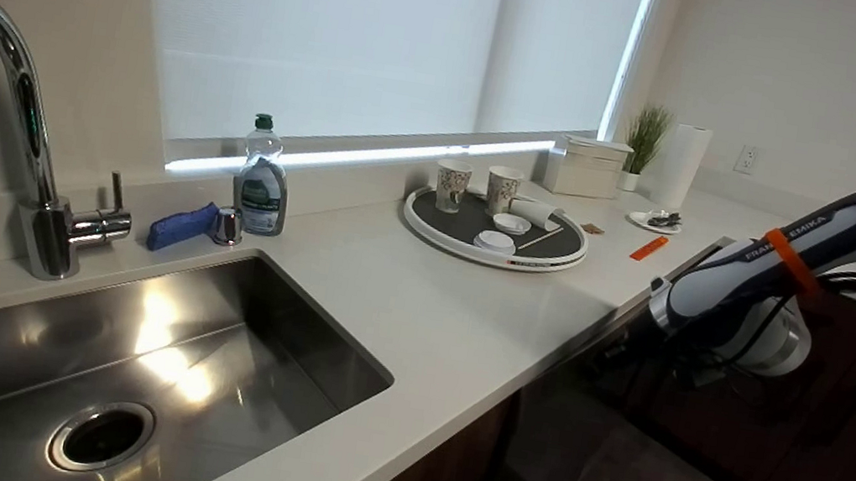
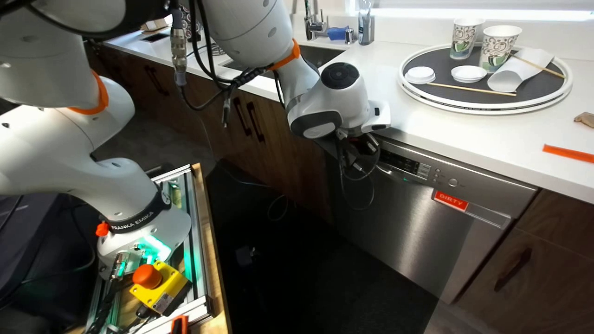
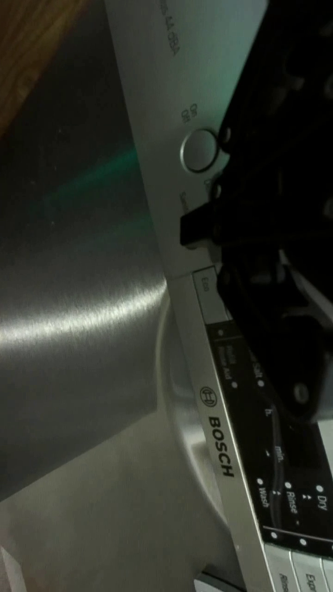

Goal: Press a button the dishwasher

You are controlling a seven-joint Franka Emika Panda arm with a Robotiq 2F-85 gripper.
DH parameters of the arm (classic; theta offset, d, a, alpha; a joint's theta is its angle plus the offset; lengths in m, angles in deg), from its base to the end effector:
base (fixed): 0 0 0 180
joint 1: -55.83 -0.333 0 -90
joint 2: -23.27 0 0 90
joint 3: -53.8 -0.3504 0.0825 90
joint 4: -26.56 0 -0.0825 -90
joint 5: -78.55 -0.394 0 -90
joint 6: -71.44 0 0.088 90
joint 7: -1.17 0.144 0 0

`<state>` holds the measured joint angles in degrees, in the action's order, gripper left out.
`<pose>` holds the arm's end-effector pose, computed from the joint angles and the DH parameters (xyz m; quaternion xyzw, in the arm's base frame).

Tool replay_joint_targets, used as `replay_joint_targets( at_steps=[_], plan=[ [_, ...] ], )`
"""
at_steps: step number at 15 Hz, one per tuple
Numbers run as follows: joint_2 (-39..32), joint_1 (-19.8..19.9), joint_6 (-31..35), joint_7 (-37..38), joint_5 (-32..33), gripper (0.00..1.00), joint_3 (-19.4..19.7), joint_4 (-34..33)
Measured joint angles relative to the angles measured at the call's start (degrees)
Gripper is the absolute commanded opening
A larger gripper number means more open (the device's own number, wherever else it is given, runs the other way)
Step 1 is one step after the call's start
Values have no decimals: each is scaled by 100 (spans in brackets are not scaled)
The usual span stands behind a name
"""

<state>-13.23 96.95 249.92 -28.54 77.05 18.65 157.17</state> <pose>0.5809 -0.0501 0.1405 -0.9677 -0.1157 -0.1931 0.1134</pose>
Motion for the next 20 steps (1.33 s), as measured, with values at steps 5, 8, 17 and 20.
replay_joint_targets(
  at_steps=[5,8,17,20],
  plan=[
    [-94,197,162,215,42,0,-159,65],
    [-109,240,162,280,108,0,-188,67],
    [101,-75,0,408,264,0,81,24],
    [160,-206,-109,509,252,0,186,-16]
  ],
)
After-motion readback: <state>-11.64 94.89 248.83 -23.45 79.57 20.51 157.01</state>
